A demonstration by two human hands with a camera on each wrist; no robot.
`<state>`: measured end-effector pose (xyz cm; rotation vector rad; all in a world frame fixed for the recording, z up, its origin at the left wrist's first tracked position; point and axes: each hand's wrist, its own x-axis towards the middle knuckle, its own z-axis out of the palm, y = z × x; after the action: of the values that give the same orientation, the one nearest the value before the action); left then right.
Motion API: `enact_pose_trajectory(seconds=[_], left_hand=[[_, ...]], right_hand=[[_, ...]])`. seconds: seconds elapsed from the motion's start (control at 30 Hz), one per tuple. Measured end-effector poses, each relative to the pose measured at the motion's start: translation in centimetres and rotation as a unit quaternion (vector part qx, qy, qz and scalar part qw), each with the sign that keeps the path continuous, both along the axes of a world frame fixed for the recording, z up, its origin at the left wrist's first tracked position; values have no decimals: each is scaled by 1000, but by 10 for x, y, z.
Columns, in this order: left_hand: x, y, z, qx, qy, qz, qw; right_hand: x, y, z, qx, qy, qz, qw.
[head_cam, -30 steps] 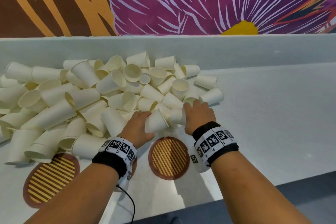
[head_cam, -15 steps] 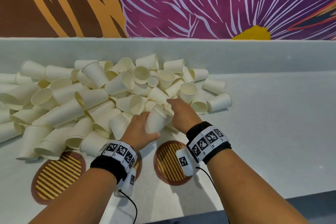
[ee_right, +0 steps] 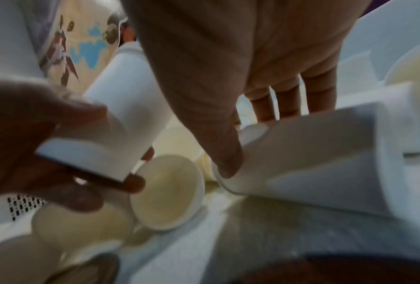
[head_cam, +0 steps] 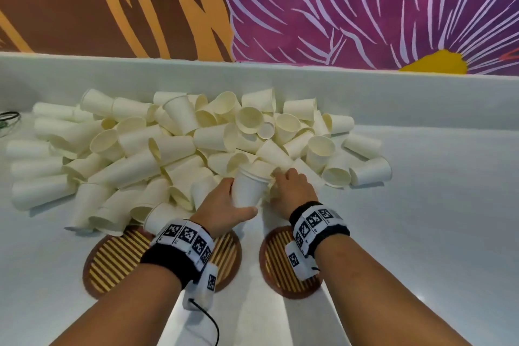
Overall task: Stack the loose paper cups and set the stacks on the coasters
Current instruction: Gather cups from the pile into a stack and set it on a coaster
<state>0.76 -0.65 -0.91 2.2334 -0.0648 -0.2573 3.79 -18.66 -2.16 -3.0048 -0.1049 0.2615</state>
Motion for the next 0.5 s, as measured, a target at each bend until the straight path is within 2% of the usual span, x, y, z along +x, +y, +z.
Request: enact_pose_trajectory(seconds=[0.13, 0.27, 0.37, 0.5], left_hand=[[1, 2, 0, 5, 6, -3, 1000], [5, -1, 0, 29, 7, -7, 1000], [9, -7, 2, 49, 21, -13, 998], [14, -19, 2, 93, 21, -38, 995]], right_hand=[[-5, 4, -12, -26, 0, 10, 1000], [-1, -8, 4, -27, 16, -25, 999], [7, -20, 31, 42, 14, -51, 998], [9, -30, 66, 142, -96, -62, 983]])
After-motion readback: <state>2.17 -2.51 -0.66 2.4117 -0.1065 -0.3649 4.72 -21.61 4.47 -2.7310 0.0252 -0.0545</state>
